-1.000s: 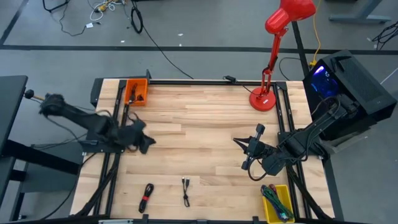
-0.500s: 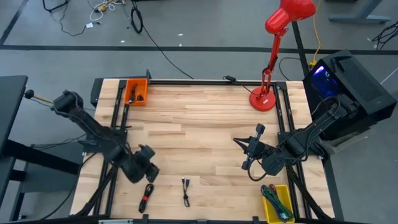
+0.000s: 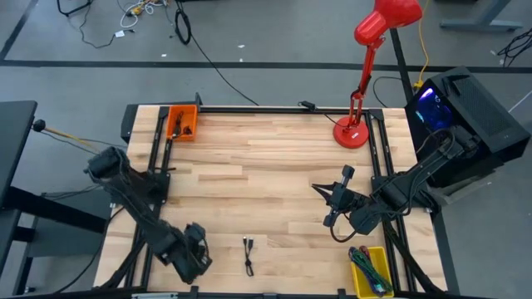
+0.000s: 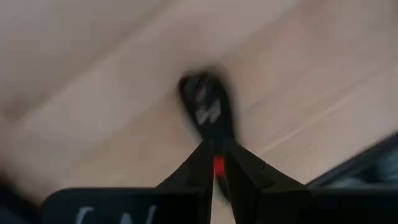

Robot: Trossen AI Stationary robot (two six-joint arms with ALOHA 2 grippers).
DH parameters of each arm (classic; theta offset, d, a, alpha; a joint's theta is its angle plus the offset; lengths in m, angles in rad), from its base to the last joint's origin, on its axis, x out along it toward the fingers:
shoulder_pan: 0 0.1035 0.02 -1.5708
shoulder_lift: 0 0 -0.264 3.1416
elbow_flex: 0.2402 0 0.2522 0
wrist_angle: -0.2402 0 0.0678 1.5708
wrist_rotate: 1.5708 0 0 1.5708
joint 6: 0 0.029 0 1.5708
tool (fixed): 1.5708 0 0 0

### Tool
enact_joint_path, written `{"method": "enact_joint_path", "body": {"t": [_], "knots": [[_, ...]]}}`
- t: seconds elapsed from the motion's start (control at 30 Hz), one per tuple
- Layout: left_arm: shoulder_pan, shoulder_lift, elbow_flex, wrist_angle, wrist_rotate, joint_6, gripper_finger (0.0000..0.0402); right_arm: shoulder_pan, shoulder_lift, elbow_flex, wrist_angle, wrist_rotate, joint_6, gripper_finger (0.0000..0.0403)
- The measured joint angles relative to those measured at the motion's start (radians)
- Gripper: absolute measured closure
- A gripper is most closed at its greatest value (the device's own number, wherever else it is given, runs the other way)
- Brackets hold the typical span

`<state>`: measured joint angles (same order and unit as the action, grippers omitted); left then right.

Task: Pick & Place USB Port
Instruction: Put the left black charger cable into the orange bin

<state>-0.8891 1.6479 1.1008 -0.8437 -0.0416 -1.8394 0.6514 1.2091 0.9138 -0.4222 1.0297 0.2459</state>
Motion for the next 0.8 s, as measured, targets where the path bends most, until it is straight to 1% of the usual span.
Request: {"method": "enact_joint_path", "body": {"t": [0.03,0.1,0.2,0.33,0.5,0.8], "knots": [[-0.006,0.026,0.007,0.000,0.038,-0.013,0.0364,0.000,0.000,0.000,0.000,-0.001,0.000,0.0387],[-0.018,0.067,0.014,0.015,0.071,-0.040,0.0361,0.000,0.000,0.000,-0.001,-0.002,0.000,0.0387],[-0.026,0.094,0.014,0.070,0.073,-0.066,0.0348,0.000,0.000,0.000,-0.002,-0.002,0.000,0.0387],[-0.024,0.095,0.014,0.109,0.070,-0.089,0.0323,0.000,0.000,0.000,-0.009,-0.014,0.001,0.0387],[-0.025,0.094,0.014,0.106,0.071,-0.113,0.0295,0.000,0.000,0.000,-0.012,-0.044,0.007,0.0387],[-0.017,0.094,0.014,0.099,0.062,-0.133,0.0263,0.000,0.000,0.000,-0.015,-0.054,0.004,0.0387]]}}
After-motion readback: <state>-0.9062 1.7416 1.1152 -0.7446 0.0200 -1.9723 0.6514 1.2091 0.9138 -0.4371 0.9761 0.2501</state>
